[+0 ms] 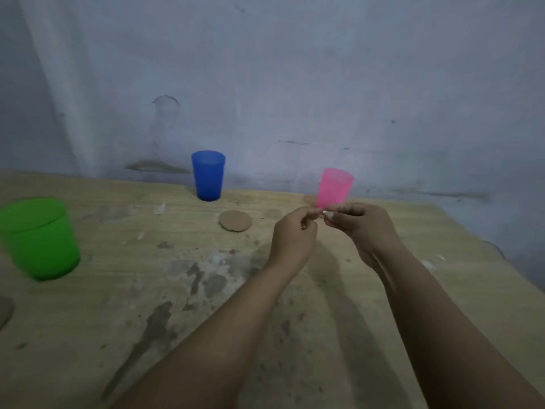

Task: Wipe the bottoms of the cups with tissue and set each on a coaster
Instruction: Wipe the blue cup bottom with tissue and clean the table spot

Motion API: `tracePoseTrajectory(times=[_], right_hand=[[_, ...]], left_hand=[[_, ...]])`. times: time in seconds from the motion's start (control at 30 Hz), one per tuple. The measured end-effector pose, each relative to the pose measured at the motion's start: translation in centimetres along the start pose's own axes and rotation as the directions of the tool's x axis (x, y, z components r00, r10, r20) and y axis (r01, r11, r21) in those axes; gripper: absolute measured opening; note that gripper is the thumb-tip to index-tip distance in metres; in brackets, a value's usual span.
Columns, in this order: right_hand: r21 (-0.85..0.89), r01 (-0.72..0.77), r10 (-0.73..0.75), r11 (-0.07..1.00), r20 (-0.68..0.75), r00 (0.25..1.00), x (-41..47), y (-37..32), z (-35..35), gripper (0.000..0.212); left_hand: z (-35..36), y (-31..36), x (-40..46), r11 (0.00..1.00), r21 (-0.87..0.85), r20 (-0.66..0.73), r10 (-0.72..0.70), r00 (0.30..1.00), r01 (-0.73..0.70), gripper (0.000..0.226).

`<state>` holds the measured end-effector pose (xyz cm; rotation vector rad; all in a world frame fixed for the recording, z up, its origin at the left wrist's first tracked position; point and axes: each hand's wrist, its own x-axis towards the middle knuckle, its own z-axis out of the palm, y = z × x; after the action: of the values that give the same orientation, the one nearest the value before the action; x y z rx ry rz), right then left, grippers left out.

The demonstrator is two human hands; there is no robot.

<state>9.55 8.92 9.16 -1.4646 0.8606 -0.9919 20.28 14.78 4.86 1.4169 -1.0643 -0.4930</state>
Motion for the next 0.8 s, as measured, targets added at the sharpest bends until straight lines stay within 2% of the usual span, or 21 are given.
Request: tracePoseTrajectory(times=[0.07,0.23,0.47,0.53,0.67,0.8], right_hand=[[-0.024,0.047,-0.048,0.999,-0.05,0.998,-3.0,-1.1,-3.2,0.01],[-0.04,0.103,-0.108,0.994,-0.194,0.975,-10.1,-2.3,-10.7,0.015],[0.012,0.115,-0.099,0.993,-0.425,0.9,-21.1,-0.8,-20.4,0.012],[0.056,0.11,-0.074,0.992,-0.452,0.889,-23.5,-0.4,-22.3,0.012],[0.154,0.077,0.025,0.985,-0.57,0.821,-30.5,0.9,-28.4,0.013],[0.178,-0.025,0.136,0.984,-0.647,0.751,-36.8,3.8,-33.5,0.015]], left_hand=[[2.5,2.0,-2.3,0.999,-0.043,0.052,0.005,0.999,-0.003,0.03],[8.4,5.9,-8.5,0.983,-0.171,0.225,-0.022,0.974,0.061,0.028],[16.6,9.9,-18.7,0.976,-0.201,0.419,0.011,0.908,0.081,0.026],[18.4,10.2,-20.6,0.974,-0.213,0.452,0.025,0.892,0.081,0.027],[24.0,11.4,-26.4,0.977,-0.171,0.622,0.01,0.783,0.124,0.026],[29.2,10.5,-31.8,0.991,-0.068,0.751,-0.025,0.66,0.116,0.024]])
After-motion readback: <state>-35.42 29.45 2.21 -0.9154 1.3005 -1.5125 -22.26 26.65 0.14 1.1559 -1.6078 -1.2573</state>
